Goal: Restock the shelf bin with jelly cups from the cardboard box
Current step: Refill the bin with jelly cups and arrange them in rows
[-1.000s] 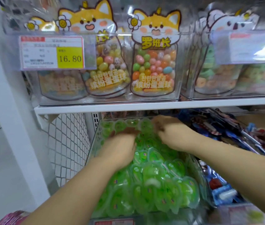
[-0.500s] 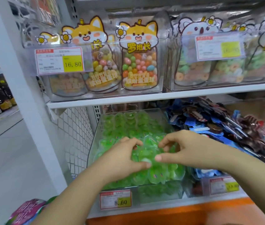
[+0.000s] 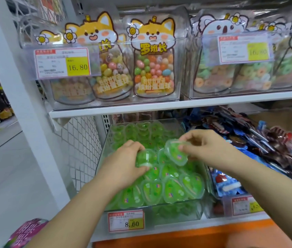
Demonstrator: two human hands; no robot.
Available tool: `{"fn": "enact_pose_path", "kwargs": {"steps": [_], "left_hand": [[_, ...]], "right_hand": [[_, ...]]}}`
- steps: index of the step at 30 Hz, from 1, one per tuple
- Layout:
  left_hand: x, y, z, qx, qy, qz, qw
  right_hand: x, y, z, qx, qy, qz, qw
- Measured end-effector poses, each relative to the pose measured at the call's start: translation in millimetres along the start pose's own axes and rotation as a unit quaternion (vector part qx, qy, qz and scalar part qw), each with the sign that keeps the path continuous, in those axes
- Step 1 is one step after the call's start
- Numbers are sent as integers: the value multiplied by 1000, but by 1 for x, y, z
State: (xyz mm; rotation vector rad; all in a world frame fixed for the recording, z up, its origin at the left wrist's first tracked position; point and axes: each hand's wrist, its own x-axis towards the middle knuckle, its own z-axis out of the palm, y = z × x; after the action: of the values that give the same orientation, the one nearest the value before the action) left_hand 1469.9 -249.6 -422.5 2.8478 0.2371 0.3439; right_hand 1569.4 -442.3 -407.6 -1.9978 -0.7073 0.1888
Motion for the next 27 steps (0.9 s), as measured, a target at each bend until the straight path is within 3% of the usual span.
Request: {"fn": "enact_pose_path", "kwargs": {"steps": [4, 7, 12, 17, 20, 23, 27], "left_hand": [[1, -3, 0, 40, -58, 1, 998], [8, 1, -5, 52, -69, 4, 996], [44, 19, -7, -132, 25, 4, 991], [84, 30, 3, -301, 48, -58, 951], [99, 32, 6, -310, 21, -82, 947], [112, 31, 9, -331, 30, -109, 937], [126, 32, 14, -340, 42, -124, 931]], "right_hand": [[26, 0, -3, 175, 32, 47, 983], [43, -5, -4, 202, 27, 41, 978], [60, -8, 1, 198, 2, 20, 980], [79, -4, 3, 89, 11, -28, 996], [85, -5, -2, -37, 11, -111, 993], [83, -11, -5, -100, -52, -187, 976], [95, -5, -6, -247, 13, -168, 954]]}}
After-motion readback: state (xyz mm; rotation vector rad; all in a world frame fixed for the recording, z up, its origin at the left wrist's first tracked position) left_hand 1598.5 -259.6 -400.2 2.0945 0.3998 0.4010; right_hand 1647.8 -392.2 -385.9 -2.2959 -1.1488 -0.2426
